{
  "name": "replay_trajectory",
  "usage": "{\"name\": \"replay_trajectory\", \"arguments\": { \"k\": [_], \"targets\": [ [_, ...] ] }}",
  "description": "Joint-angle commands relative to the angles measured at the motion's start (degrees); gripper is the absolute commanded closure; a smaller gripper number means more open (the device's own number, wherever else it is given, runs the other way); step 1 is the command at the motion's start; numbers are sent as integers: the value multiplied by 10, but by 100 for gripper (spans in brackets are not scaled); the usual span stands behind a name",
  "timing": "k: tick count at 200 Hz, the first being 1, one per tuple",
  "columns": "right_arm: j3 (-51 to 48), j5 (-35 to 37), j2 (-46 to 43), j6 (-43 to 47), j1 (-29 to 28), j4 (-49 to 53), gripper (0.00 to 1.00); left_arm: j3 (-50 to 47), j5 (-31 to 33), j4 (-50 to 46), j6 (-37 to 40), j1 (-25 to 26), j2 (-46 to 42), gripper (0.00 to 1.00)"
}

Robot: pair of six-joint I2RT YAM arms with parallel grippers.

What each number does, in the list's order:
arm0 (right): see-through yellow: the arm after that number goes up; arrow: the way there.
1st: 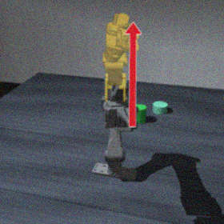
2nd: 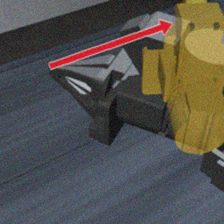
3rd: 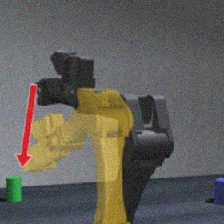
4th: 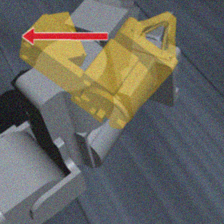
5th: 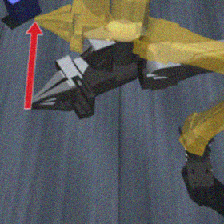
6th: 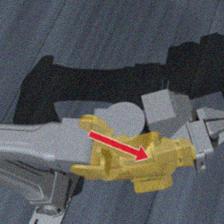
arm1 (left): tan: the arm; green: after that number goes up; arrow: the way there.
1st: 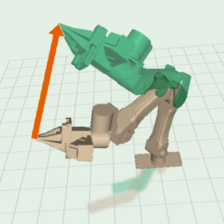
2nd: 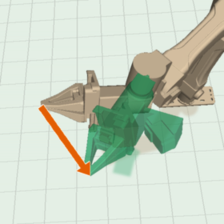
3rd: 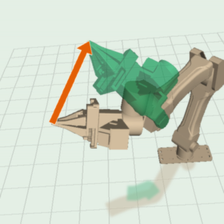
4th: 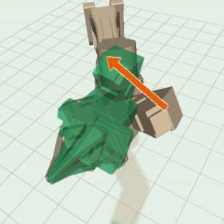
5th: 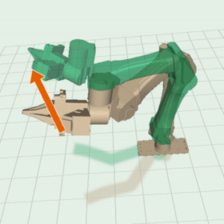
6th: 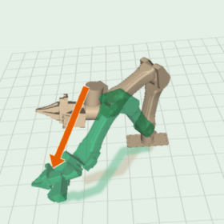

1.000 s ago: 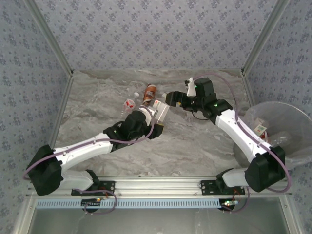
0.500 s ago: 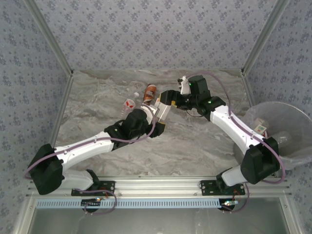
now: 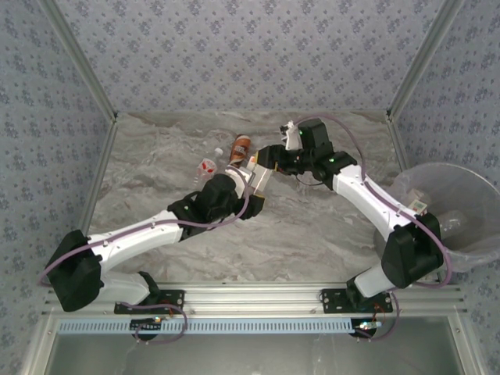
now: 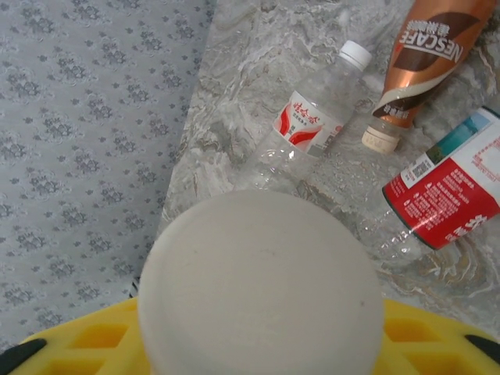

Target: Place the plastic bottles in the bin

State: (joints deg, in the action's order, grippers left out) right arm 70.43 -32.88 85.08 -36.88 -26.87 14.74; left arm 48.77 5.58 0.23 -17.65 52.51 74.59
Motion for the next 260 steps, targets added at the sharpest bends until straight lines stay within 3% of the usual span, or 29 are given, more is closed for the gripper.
{"name": "replay_trajectory", "arguments": {
  "k": [1, 18, 36, 53, 93, 142, 178, 221, 260],
  "targets": [
    [13, -8, 0, -1, -3, 12, 57, 26, 15, 32, 8, 3, 1, 95],
    [11, -4, -6, 1, 0, 12, 64, 26, 15, 31, 6, 3, 2, 90],
    [9, 3, -14, 3, 3, 13, 66, 27, 21, 28, -2, 3, 2, 53],
    [5, 12, -23, 3, 6, 14, 67, 28, 25, 25, -7, 2, 1, 32],
    [5, 43, -47, 21, 19, 40, 68, 7, 18, 54, -19, 0, -27, 1],
    [39, 152, -93, 90, 38, 151, 70, -57, 21, 114, -77, -47, -113, 0],
    [76, 239, -128, 146, 54, 245, 70, -113, 65, 114, -151, -105, -183, 1],
    [113, 317, -195, 200, 83, 307, 70, -131, 139, 12, -214, -147, -220, 1],
    [143, 382, -256, 250, 116, 353, 70, -145, 156, -42, -281, -180, -217, 0]
  ]
}}
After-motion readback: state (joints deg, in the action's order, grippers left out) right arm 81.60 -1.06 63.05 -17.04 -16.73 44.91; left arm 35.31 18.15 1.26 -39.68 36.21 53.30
